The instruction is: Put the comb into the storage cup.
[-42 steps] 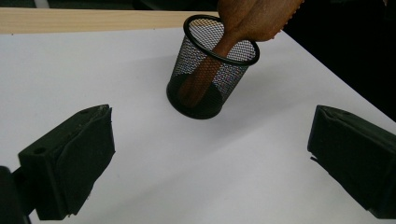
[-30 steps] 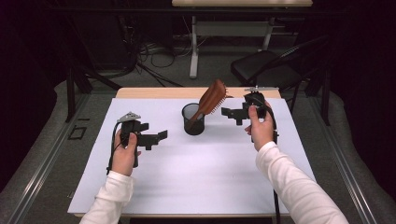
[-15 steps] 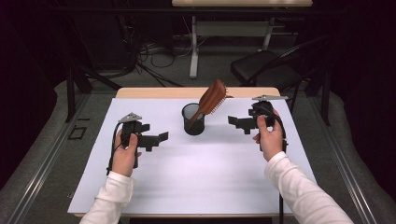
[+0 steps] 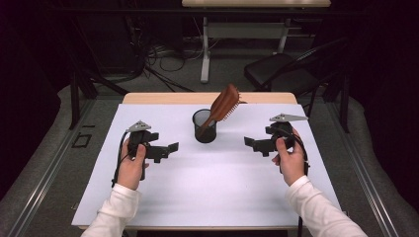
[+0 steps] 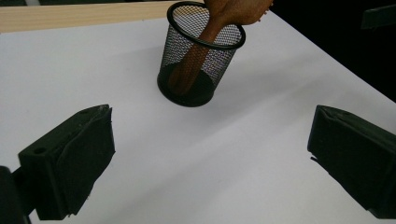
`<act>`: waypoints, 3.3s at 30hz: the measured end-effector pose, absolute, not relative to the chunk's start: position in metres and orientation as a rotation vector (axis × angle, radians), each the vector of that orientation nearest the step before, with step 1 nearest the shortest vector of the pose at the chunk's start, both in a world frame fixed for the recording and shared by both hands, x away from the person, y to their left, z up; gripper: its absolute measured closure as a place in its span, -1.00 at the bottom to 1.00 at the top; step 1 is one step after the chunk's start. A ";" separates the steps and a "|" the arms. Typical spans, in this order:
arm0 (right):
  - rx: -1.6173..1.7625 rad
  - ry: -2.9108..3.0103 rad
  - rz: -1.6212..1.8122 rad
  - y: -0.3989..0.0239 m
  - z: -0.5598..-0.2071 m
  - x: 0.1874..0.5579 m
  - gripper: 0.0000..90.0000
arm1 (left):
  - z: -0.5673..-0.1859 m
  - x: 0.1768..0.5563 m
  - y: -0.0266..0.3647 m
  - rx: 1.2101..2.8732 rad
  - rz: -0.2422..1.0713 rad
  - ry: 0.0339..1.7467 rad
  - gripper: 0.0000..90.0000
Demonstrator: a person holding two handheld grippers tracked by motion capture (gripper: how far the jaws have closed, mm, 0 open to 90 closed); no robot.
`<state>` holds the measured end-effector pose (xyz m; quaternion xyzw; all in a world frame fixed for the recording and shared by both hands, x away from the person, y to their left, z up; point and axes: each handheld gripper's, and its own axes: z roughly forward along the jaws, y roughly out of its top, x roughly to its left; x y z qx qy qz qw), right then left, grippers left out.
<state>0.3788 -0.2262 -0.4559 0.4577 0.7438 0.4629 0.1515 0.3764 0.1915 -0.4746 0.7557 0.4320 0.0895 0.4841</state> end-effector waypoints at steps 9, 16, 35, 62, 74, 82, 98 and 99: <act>1.311 2.124 1.351 -0.234 -0.474 0.357 -0.97 | -0.476 0.365 0.196 1.870 0.216 1.002 -0.98; 1.323 2.111 1.340 -0.241 -0.489 0.340 -0.97 | -0.484 0.356 0.205 1.847 0.189 0.990 -0.98; 1.353 2.065 1.340 -0.254 -0.516 0.317 -0.97 | -0.505 0.337 0.229 1.793 0.206 0.998 -0.98; 1.475 1.935 1.356 -0.284 -0.538 0.316 -0.97 | -0.523 0.337 0.238 1.792 0.267 1.023 -0.97; 1.529 1.908 1.343 -0.292 -0.544 0.318 -0.97 | -0.528 0.339 0.241 1.780 0.269 1.040 -0.97; 1.586 1.882 1.349 -0.301 -0.548 0.320 -0.96 | -0.531 0.340 0.244 1.769 0.265 1.054 -0.96; 1.624 1.852 1.373 -0.305 -0.551 0.321 -0.95 | -0.534 0.341 0.244 1.772 0.269 1.067 -0.96; 1.625 1.853 1.371 -0.305 -0.551 0.321 -0.95 | -0.534 0.341 0.244 1.772 0.268 1.067 -0.96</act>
